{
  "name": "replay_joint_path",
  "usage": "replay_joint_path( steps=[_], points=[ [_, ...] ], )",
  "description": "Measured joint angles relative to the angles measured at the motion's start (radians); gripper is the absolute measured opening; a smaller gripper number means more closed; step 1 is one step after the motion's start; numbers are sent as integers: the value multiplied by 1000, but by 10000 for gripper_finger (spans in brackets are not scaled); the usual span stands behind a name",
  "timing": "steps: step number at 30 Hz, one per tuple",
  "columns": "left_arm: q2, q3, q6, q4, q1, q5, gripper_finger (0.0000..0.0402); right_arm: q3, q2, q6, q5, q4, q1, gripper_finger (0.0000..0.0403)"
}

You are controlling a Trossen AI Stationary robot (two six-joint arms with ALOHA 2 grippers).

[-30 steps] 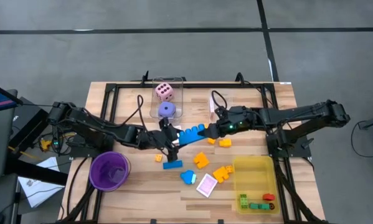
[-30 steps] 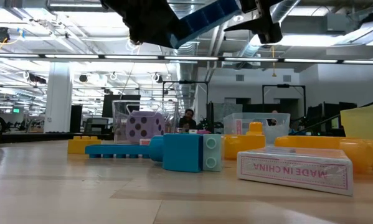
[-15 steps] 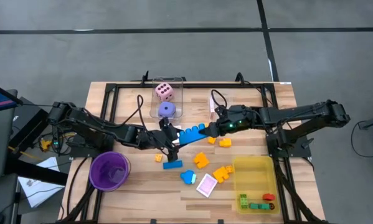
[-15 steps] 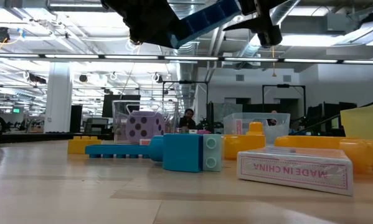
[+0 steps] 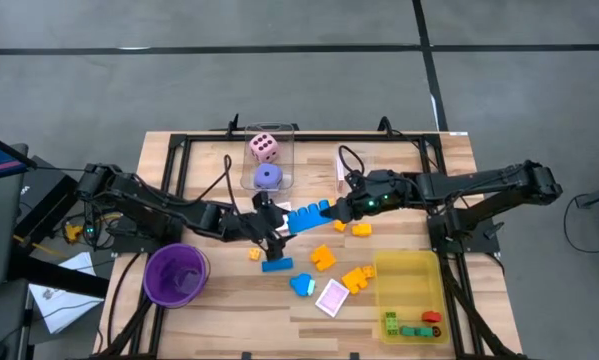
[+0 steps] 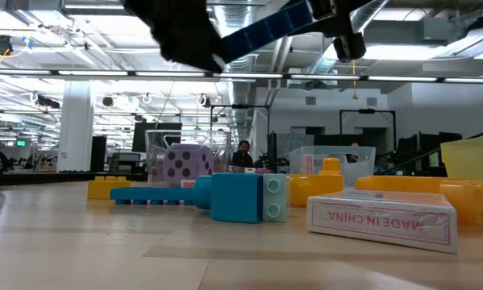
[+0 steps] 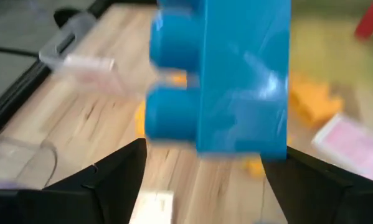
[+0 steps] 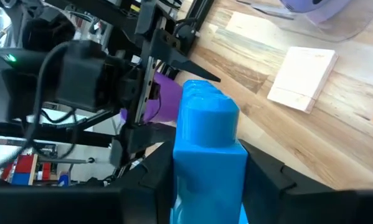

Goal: Pick & Place Toys
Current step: Put the top blue game piece into the bin

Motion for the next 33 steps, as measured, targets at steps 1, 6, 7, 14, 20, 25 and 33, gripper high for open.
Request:
replay_joint_path(
  steps=[1,6,7,14,20,25,33],
  points=[
    [0,0,-1,-32,-2,-1,317,0,0,0,0,-5,1,131],
    [0,0,-45,-180,-3,0,332,0,0,1,-3,-77,8,131],
    [0,0,-48,-194,-3,1,334,0,-2,1,-4,-99,12,131],
    [-4,0,-63,-192,-4,9,337,0,-69,59,4,-351,94,131],
    [-5,0,-66,-186,8,8,337,0,-178,209,35,-548,221,131],
    [-5,0,-66,-182,25,8,337,0,-251,373,57,-680,362,131],
    [-6,0,-66,-116,52,6,337,0,-272,618,62,-834,547,131]
  ],
)
